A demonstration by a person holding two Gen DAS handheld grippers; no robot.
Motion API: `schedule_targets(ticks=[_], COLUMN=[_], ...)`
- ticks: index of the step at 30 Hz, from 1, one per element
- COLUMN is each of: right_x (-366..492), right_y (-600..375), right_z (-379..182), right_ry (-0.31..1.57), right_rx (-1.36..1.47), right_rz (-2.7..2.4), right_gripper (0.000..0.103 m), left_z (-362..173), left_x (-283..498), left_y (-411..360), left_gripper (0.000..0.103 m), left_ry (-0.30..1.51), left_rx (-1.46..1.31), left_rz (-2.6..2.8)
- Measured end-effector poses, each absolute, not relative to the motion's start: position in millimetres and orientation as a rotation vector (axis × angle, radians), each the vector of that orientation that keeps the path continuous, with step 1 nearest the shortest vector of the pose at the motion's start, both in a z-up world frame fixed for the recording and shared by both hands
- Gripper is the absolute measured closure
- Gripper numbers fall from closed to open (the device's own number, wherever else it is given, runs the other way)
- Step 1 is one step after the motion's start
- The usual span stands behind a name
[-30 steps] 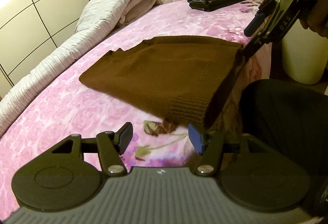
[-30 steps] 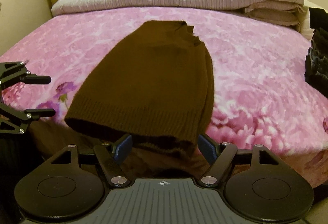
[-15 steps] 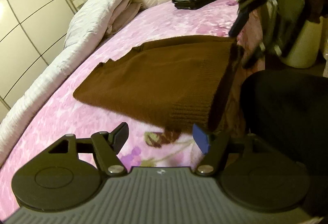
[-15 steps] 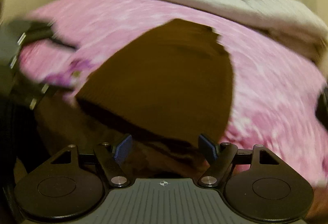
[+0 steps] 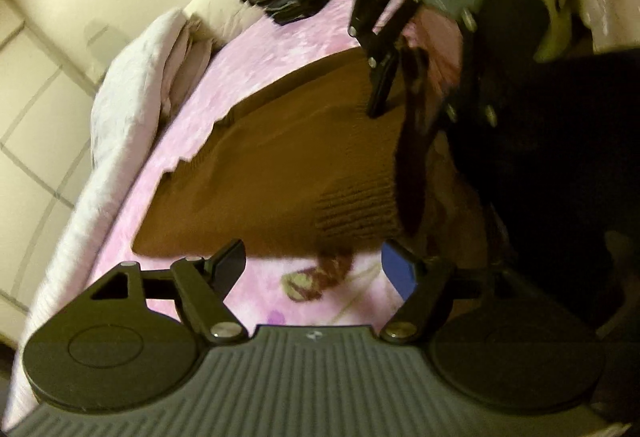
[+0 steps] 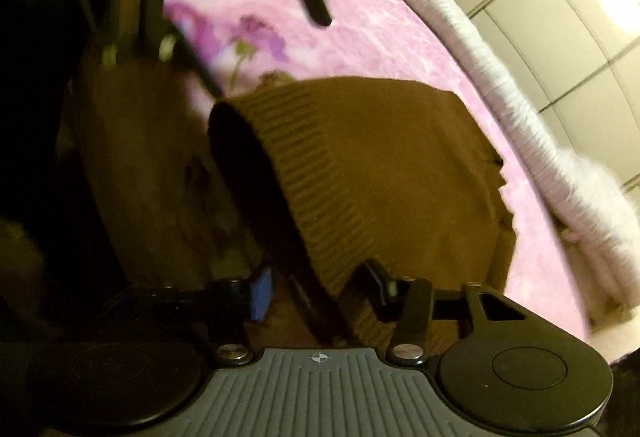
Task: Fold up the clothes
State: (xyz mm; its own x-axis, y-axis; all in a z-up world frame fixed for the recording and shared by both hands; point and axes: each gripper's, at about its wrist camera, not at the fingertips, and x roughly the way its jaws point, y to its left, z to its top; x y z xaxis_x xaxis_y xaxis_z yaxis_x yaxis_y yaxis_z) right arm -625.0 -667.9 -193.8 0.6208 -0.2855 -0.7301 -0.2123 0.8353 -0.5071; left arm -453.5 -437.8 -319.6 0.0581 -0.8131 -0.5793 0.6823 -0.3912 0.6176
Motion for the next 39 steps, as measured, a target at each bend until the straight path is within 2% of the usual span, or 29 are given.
schedule_targets(ticks=[1, 2, 9, 10, 11, 13, 14, 16, 17, 18, 20, 25, 26, 27, 29, 31, 32, 39], right_x=[-626.3, -627.3, -629.6, -627.5, -628.2, -629.6, -630.8, -634.4, -635.3, -636.1, -637.7, -624.0, -622.5, -621.6, -621.0, -621.0, -621.1, -618.5], right_y=[-673.3, -678.0, -705.3, -705.3, -704.5, -702.8, -702.1, -699.1, -696.0, -692.9, -686.7, -680.1, -681.7, -683.9, -689.9, -695.8, -697.8, -704.6], right_z=[-187.8, -181.8, -147.0, -143.4, -142.1, -139.6, -139.6, -143.6, -147.9, -152.2, -160.8, -182.6, -185.0, -186.0, -179.9, -169.7, -162.9, -121.5], right_ry=[0.909, 0.901, 0.841, 0.837, 0.831, 0.819, 0.809, 0.798, 0.794, 0.790, 0.782, 0.757, 0.755, 0.752, 0.758, 0.757, 0.751, 0.710], right_rx=[-0.564, -0.538, -0.400, -0.389, -0.376, -0.349, -0.344, -0.354, -0.373, -0.391, -0.430, -0.578, -0.612, -0.641, -0.628, -0.586, -0.570, -0.462], right_rz=[-0.037, -0.040, -0.068, -0.070, -0.072, -0.077, -0.081, -0.084, -0.087, -0.090, -0.096, -0.149, -0.177, -0.200, -0.199, -0.195, -0.194, -0.187], right_gripper=[0.073, 0.090, 0.092, 0.092, 0.092, 0.092, 0.091, 0.088, 0.073, 0.053, 0.035, 0.035, 0.039, 0.058, 0.090, 0.091, 0.091, 0.091], left_z=[-322.3, -325.4, -346.8, -347.3, -345.4, -339.5, -335.5, -323.2, -317.4, -311.7, -301.0, -283.0, -282.8, -285.7, -291.3, -300.5, -307.3, -337.9], left_x=[-455.0, -456.7, -466.8, -467.4, -467.3, -464.8, -462.6, -455.4, -450.6, -445.9, -436.2, -424.3, -423.9, -425.9, -430.0, -434.6, -439.0, -466.9], left_y=[-440.2, -444.0, -475.7, -480.7, -486.2, -496.7, -501.4, -507.9, -510.3, -512.6, -515.5, -519.4, -519.2, -517.2, -513.4, -508.8, -505.9, -513.0], left_gripper=[0.028, 0.027, 0.025, 0.028, 0.034, 0.076, 0.078, 0.083, 0.083, 0.084, 0.085, 0.085, 0.084, 0.082, 0.076, 0.056, 0.053, 0.049], left_ry=[-0.192, -0.228, -0.483, -0.500, -0.487, -0.427, -0.385, -0.291, -0.247, -0.204, -0.128, -0.038, -0.035, -0.048, -0.074, -0.110, -0.136, -0.354], left_rx=[1.151, 1.169, 1.302, 1.303, 1.301, 1.286, 1.271, 1.205, 1.174, 1.143, 1.083, 1.001, 0.997, 1.003, 1.016, 1.037, 1.055, 1.134], left_rz=[-1.615, -1.608, -1.587, -1.595, -1.613, -1.650, -1.669, -1.709, -1.725, -1.741, -1.771, -1.806, -1.803, -1.786, -1.752, -1.713, -1.684, -1.520])
